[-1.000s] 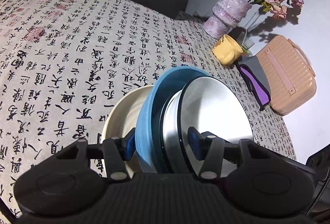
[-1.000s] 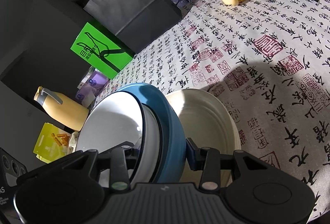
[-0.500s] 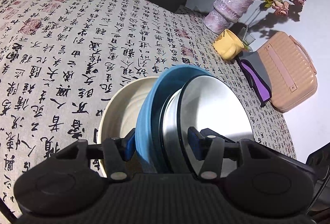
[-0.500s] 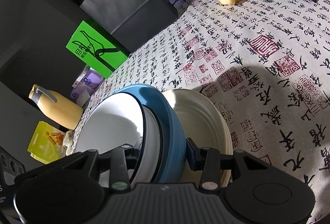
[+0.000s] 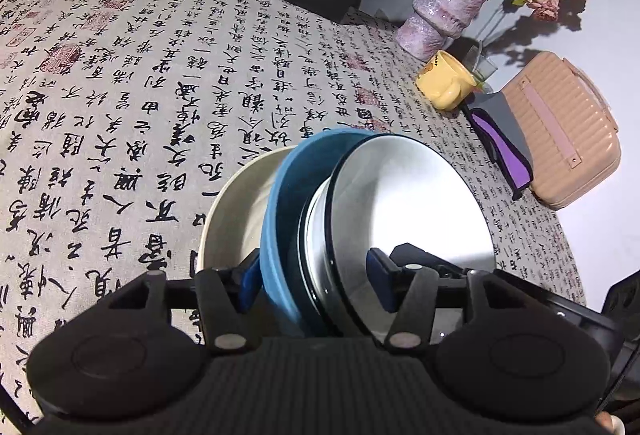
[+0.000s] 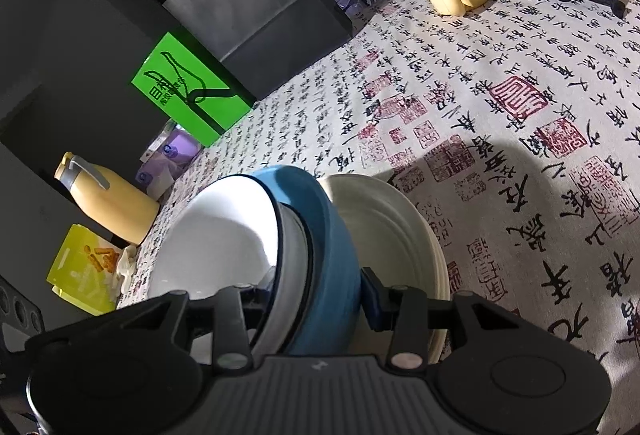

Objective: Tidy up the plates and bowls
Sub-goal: 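Carry the held blue bowl with both tools over the cream plates, then lower the blue bowl onto the cream plates and open both tools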

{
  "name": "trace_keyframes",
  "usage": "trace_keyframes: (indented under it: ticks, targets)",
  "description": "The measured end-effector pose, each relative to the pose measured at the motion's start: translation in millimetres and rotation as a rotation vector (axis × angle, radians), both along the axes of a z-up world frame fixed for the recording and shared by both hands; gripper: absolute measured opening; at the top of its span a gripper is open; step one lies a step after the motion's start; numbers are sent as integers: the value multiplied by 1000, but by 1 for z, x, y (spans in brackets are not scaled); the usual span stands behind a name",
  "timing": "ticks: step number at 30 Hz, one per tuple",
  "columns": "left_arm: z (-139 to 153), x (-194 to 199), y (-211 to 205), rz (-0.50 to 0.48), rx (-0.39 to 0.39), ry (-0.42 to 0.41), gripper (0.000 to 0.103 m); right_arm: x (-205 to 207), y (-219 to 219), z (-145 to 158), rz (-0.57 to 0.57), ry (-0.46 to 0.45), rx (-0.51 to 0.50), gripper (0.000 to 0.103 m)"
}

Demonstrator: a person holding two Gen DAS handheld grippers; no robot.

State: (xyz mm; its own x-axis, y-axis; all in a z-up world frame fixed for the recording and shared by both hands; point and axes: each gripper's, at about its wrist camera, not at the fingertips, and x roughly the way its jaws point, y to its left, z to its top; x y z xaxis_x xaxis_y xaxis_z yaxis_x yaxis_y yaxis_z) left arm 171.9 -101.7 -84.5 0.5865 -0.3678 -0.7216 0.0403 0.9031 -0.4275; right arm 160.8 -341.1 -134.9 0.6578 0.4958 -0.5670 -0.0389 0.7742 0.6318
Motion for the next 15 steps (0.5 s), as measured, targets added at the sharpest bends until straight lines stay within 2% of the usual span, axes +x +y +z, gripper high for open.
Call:
trace_keyframes:
  ticks: [2, 4, 6, 7, 13, 15]
  targets:
    - [3, -4, 2, 0, 4, -24, 57, 0, 0, 0, 5, -3, 0, 43]
    - [7, -8, 4, -3, 7, -54, 64, 0, -1, 0, 10, -6, 0, 44]
    - [12, -13, 6, 2, 15, -84, 76, -1, -1, 1, 10, -8, 0, 46]
    - [14, -15, 8, 5, 20, -97, 77, -3, -1, 1, 12, -13, -3, 47]
    - [23, -28, 18, 37, 16, -153, 88, -15, -6, 12, -9, -79, -29, 59]
    - [25, -34, 20, 44, 20, -180, 97, -19, -9, 16, -11, -106, -34, 71]
